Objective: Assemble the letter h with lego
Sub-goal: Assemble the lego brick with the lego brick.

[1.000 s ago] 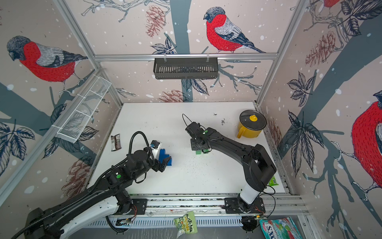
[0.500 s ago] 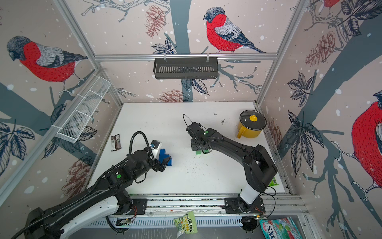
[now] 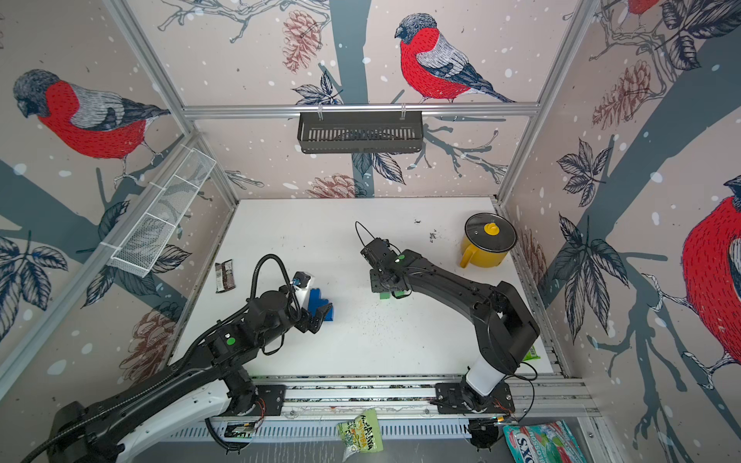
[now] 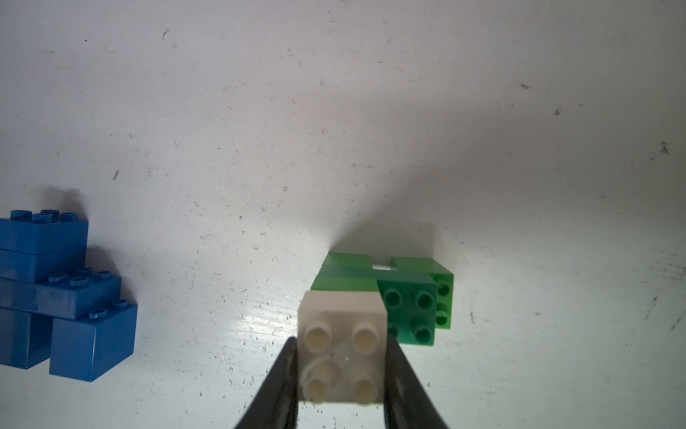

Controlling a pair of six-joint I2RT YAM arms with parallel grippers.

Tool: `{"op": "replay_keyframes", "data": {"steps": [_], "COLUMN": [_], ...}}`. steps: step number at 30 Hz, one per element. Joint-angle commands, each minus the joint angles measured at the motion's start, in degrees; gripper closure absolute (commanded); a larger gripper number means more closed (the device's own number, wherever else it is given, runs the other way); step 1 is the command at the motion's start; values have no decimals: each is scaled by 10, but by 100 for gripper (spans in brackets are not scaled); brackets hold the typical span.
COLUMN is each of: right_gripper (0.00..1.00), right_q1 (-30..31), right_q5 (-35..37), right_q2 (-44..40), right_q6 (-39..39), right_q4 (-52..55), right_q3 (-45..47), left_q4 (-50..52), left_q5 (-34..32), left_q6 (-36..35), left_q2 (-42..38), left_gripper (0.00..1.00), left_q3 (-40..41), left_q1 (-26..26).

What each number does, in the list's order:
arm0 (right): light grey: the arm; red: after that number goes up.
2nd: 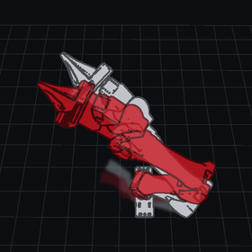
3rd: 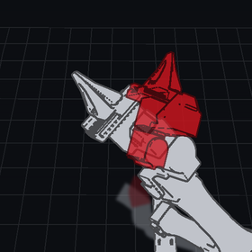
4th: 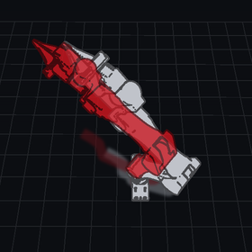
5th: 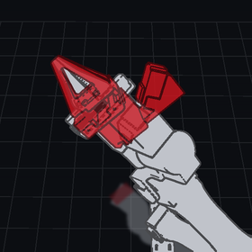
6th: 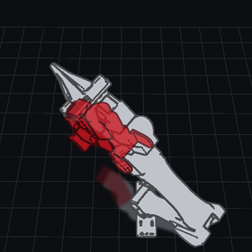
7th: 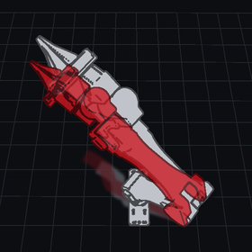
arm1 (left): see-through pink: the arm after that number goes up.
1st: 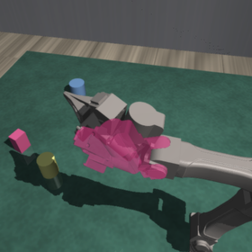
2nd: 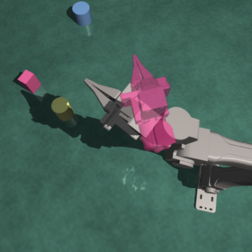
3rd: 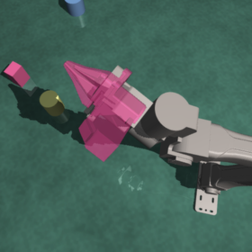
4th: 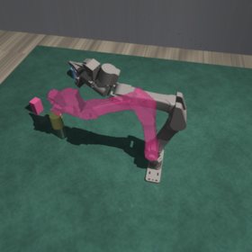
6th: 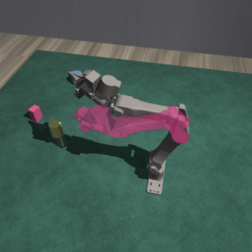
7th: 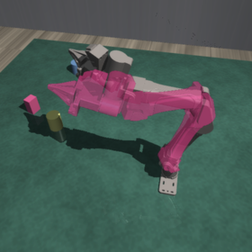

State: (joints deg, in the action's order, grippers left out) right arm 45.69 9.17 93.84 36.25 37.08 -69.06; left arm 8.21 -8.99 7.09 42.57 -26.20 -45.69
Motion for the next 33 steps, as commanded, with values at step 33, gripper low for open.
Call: {"op": "replay_keyframes", "data": {"steps": [33], "right_gripper": [100], "right_q1": [-4], "right_q5": [-15], "right_q2": [0], "right_q6": [-28], "right_q4": [26], "right_q3": [-6], "left_q4": [-7], "left_q5": [9], "left_q6": [-1], "left_q2": [2], "left_gripper": [2], "left_q3": [-3], "left_q1": [-1]}}
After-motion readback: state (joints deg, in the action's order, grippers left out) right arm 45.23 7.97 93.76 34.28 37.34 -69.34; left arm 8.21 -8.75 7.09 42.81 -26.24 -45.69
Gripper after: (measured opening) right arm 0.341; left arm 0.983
